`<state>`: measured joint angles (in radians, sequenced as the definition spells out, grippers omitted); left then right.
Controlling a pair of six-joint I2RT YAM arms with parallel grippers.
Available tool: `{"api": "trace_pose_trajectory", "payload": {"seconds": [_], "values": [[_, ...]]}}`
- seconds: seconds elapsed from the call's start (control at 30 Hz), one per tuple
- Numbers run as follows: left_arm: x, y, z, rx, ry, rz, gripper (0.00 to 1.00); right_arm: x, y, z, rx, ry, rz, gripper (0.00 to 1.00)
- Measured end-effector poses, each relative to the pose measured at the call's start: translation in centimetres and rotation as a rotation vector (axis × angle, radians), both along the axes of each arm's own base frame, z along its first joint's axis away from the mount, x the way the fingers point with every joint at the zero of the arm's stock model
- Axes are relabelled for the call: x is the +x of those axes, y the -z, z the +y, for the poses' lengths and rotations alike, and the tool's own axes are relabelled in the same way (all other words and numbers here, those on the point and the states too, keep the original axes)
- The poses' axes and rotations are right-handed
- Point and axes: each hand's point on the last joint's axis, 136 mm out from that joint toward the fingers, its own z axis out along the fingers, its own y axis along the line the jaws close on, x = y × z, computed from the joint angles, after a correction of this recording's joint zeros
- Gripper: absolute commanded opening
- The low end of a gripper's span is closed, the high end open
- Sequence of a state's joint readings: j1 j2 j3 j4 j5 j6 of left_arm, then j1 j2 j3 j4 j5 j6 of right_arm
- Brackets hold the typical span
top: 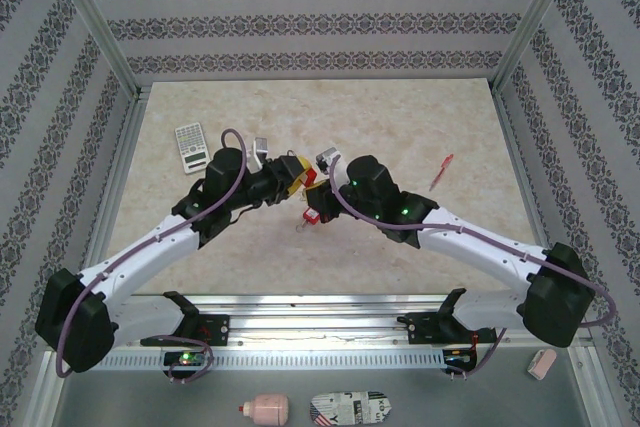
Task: Unlock with the key
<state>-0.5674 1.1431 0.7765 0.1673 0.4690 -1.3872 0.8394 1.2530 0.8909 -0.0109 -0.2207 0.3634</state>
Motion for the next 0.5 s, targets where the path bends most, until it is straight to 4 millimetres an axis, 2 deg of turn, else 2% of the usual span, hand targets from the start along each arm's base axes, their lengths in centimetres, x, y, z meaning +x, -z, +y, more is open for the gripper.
{"api": "trace_pose_trajectory", "payload": {"seconds": [0.17,0.23,0.4,0.5], "values": [[-1.4,-0.1,0.7,0.034,0.038,-0.002,0.00,-1.3,-0.1,0.2,0.017,-0.056,0.009,0.00],[-1.9,0.5,1.4,0.070,0.045,0.012,0.00,-1.8,0.0,0.2,0.022,-0.074,0.008,0.00],[-2.9,5.2,4.3,0.259,0.026,0.129,0.00,-1.8,-1.9,-0.3,0.070,-0.074,-0.055,0.00],[-3.8,7.0,6.4,0.428,0.018,0.161,0.00,-2.1,-1.6,-0.5,0.059,-0.081,-0.063,0.00]]}}
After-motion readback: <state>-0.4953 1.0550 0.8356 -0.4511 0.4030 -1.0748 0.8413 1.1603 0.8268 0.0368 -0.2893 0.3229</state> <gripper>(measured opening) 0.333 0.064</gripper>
